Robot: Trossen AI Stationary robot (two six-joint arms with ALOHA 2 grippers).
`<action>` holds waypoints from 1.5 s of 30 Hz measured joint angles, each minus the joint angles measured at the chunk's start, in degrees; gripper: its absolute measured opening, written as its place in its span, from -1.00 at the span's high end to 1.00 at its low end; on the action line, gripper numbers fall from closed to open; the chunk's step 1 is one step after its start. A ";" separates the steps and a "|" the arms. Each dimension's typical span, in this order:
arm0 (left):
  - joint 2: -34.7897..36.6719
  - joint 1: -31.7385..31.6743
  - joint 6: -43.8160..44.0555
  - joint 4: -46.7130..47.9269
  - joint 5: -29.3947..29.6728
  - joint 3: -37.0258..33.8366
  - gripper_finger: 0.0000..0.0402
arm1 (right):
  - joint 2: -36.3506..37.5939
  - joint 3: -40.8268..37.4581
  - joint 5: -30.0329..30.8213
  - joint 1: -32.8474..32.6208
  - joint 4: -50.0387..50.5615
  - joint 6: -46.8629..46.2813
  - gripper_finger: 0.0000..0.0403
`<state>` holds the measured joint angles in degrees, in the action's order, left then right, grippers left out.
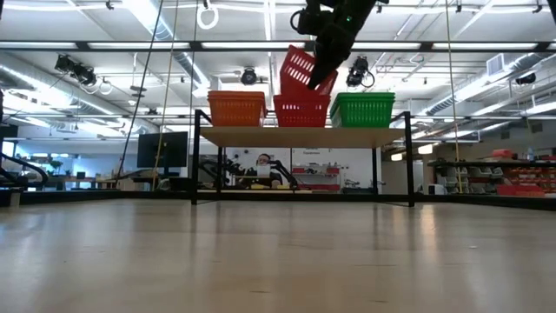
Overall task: Stack baskets on shelf by color
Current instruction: Stack the red bin on top of the other red bin on the shelf
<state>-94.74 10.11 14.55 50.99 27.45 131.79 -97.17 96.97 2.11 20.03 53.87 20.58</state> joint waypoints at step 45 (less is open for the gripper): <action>0.00 0.13 0.85 0.02 0.01 0.00 0.14 | -0.07 3.30 0.42 -0.41 2.02 20.19 0.56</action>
<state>-94.74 10.24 15.40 51.00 27.46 131.79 -97.23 100.27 2.52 19.62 55.89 40.77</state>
